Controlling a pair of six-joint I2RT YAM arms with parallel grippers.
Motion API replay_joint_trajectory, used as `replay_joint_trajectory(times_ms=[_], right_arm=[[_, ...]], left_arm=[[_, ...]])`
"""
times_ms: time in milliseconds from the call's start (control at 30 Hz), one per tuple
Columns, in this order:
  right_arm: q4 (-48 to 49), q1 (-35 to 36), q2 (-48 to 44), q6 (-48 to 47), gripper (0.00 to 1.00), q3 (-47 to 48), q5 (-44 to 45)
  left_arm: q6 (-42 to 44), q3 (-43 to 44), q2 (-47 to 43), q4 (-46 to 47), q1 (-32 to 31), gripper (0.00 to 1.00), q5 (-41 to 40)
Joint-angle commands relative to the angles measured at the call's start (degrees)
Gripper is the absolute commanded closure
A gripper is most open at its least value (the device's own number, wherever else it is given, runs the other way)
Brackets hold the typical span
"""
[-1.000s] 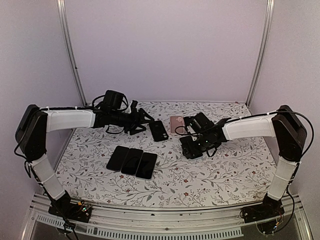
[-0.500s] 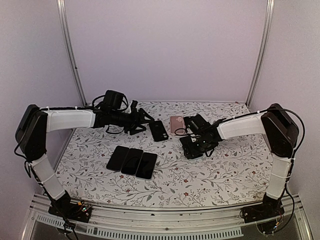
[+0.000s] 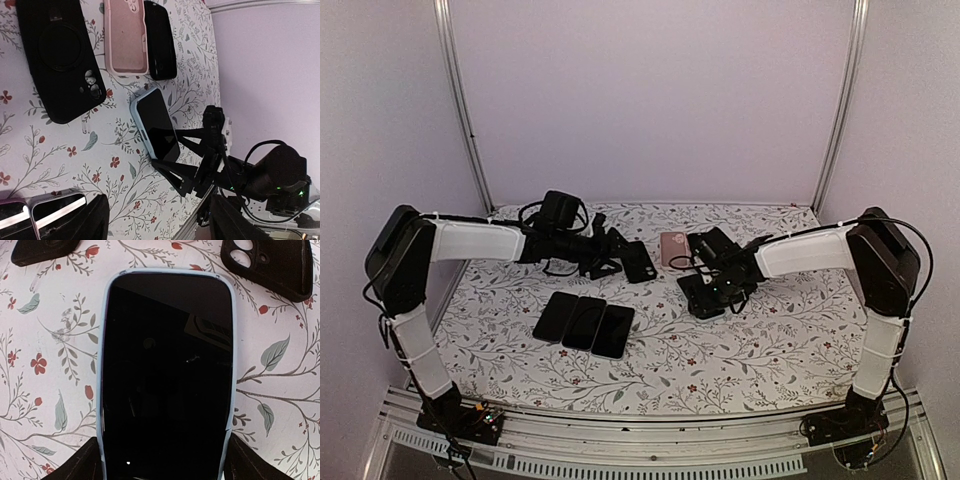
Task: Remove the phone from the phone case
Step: Pick up the phone with the phone case at the center of the board, then pass from the right arm to the left
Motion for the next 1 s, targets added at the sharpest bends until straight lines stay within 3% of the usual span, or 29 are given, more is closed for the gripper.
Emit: replay_joint_trajectory(times_ms=[0,500,800,900,967], right_arm=[[0.5,0.7,-5.4,0.7,0.45,0.2,-1.3],[1.7,5.4,-7.6,1.1,0.45,3.8,-3.9],[1.4,7.3,-7.4,1.5,0.45,7.4,-4.5],[1.4,7.7,-7.5,1.6,0.45,8.1,-4.6],[1.4,8.0,-7.4,1.6,0.45,8.5,-4.9]], left_arm=[[-2.1,0.6,2.8,3.1,-1.7,0.31,0.8],[-6.1,5.4,11.3,7.8,-5.1,0.31,4.0],[-7.6,5.6,12.0,9.3,-5.4,0.35,4.2],[-7.9,5.8,11.9,9.7,-5.4,0.4,4.3],[-8.1,5.8,11.8,10.2,-5.5,0.49,4.3]])
